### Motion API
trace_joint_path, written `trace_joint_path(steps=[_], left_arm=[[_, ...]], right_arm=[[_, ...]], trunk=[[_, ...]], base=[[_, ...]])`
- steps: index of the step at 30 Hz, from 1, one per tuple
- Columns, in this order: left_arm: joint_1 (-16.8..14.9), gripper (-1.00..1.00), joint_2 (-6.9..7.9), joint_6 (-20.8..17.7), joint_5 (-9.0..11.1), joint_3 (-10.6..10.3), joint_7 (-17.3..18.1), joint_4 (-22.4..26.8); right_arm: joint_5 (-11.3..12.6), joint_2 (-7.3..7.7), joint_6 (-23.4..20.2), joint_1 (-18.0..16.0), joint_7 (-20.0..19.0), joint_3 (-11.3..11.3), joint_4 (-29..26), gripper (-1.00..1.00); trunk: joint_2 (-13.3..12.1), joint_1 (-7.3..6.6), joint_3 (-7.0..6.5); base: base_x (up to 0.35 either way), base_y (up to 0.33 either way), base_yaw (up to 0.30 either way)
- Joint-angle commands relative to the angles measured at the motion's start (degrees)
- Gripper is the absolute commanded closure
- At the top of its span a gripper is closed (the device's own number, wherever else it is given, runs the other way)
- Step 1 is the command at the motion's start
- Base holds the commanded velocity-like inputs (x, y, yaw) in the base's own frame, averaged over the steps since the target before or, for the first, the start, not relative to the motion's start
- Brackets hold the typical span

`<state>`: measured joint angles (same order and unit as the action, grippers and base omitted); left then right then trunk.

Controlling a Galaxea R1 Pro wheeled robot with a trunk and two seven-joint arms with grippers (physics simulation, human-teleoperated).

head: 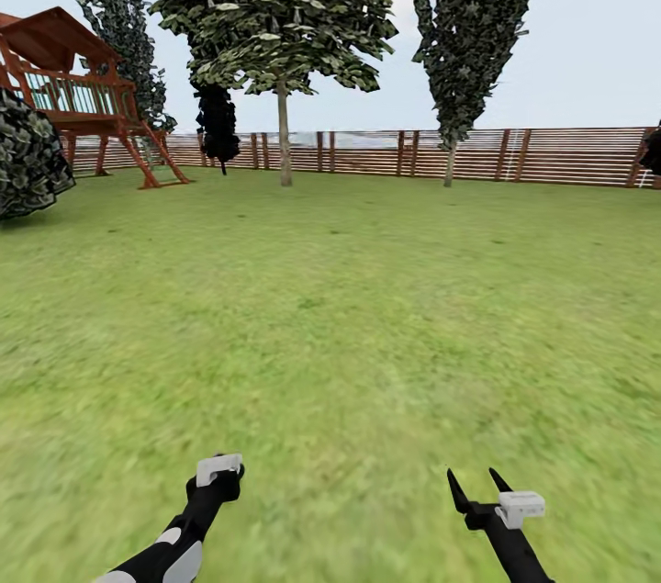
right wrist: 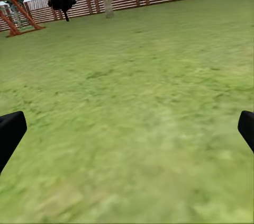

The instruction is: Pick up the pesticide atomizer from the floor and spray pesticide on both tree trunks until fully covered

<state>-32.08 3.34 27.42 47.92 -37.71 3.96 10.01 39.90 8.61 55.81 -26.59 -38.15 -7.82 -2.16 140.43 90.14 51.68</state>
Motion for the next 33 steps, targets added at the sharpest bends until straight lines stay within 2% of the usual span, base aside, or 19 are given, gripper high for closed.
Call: trace_joint_path(steps=[1,33], left_arm=[[0.0,1.0,0.0,0.0,-0.02,0.0,-0.01,0.01],[0.0,1.0,0.0,0.0,-0.02,0.0,-0.01,0.01]], right_arm=[[0.0,0.0,0.0,0.0,0.0,0.0,0.0,-1.0],[0.0,0.0,0.0,-0.01,0.0,0.0,-0.01,-1.0]], trunk=[[0.0,0.0,0.0],[0.0,0.0,0.0]], base=[[0.315,0.168,0.0],[0.315,0.167,0.0]])
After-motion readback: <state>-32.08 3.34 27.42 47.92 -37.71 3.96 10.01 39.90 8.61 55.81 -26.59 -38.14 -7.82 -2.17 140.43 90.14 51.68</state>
